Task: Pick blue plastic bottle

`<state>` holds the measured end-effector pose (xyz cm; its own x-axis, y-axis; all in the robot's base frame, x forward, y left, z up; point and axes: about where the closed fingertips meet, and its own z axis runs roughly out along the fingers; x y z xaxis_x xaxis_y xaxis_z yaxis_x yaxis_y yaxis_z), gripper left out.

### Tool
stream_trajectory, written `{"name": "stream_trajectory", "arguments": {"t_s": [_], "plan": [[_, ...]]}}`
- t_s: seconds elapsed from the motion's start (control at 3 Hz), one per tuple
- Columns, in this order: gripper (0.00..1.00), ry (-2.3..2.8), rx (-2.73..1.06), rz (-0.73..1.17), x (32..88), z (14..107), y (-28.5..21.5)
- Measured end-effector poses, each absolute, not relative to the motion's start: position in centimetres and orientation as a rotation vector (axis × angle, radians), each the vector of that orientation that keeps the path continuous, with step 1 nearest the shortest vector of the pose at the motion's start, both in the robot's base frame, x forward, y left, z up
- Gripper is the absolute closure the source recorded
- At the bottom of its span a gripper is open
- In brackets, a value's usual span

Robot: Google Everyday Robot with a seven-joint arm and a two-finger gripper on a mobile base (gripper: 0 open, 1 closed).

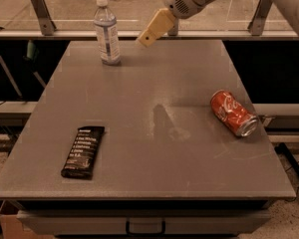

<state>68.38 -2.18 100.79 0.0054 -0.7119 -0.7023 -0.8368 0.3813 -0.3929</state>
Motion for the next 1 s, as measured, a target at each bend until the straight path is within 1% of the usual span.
{"name": "stream_trajectory", "arguments": {"t_s": [0.33,1.0], "plan": [[0.00,1.726,-1.260,0.293,72.6,99.3,0.9],[0.00,1.749,-1.087,0.554,77.4,94.9,7.9]]}}
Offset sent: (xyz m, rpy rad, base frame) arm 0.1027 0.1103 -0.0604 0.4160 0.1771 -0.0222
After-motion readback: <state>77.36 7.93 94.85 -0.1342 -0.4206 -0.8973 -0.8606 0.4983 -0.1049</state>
